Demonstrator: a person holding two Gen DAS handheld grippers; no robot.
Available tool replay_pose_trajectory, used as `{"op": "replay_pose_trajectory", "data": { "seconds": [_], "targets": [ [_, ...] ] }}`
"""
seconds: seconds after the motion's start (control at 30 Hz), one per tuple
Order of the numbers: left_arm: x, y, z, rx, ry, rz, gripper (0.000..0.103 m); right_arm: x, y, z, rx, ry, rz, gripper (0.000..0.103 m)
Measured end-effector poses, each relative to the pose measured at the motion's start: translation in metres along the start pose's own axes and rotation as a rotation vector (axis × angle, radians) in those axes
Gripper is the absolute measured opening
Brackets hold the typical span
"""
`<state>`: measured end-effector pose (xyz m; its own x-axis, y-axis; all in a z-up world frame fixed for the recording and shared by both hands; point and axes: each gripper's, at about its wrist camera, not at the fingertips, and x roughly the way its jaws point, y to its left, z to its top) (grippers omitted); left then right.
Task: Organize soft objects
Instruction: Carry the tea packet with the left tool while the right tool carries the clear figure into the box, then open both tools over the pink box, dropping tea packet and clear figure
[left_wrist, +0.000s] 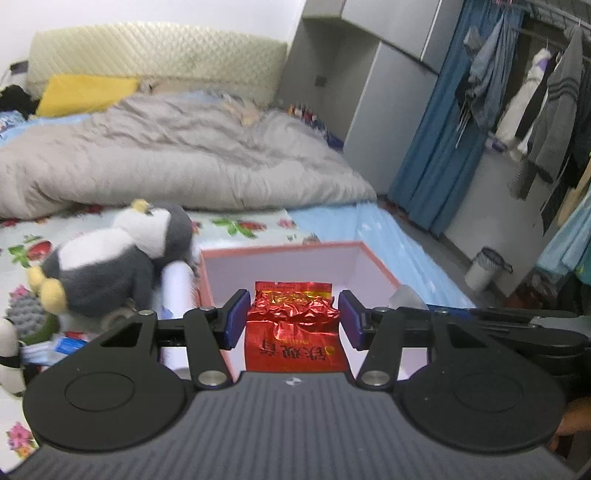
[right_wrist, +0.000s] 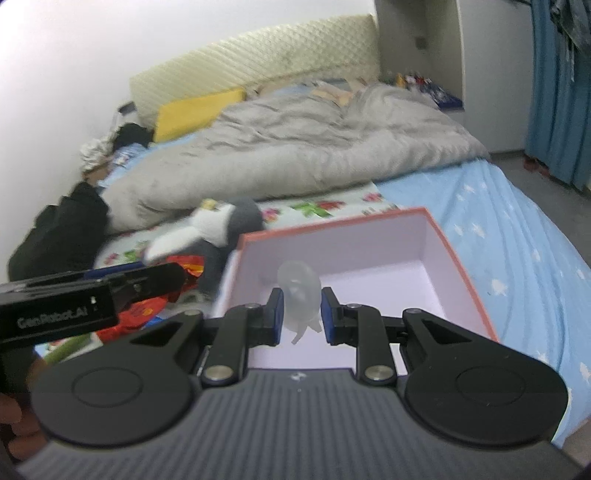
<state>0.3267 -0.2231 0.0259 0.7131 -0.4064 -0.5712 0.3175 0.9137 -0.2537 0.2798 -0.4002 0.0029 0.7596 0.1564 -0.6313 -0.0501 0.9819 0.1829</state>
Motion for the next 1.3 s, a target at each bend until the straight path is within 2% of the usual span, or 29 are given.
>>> {"op": "replay_pose_trajectory", "data": {
  "seconds": [0.33,0.5,0.63,0.8,0.93,1.03,1.3],
  "targets": [
    [0.106,-0.012,-0.024,0.015,0.179,-0.042,0.059,0.064,-0.065,-0.024,0.101,0.138,-0.093,0.026],
    [0.138,-0.016,-0.037,0.042,0.247,-0.057,0.059,0.081,-0.084,-0.035,0.125,0.171,-0.119,0.026],
    [0.149,-0.016,-0.041,0.050,0.261,-0.053,0.059,0.094,-0.092,-0.043,0.145,0.205,-0.133,0.026],
    [0.144,-0.016,-0.041,0.054,0.266,-0.028,0.065,0.096,-0.095,-0.044,0.161,0.205,-0.138,0.029],
    [0.129,-0.014,-0.036,0.027,0.233,-0.023,0.066,0.086,-0.095,-0.042,0.184,0.192,-0.117,0.029],
    [0.110,-0.014,-0.031,0.028,0.199,-0.017,0.066,0.074,-0.088,-0.038,0.168,0.170,-0.119,0.033],
    [0.042,-0.012,-0.020,0.032,0.096,-0.013,0.066,0.027,-0.060,-0.026,0.157,0.072,-0.088,0.033]
  ]
}}
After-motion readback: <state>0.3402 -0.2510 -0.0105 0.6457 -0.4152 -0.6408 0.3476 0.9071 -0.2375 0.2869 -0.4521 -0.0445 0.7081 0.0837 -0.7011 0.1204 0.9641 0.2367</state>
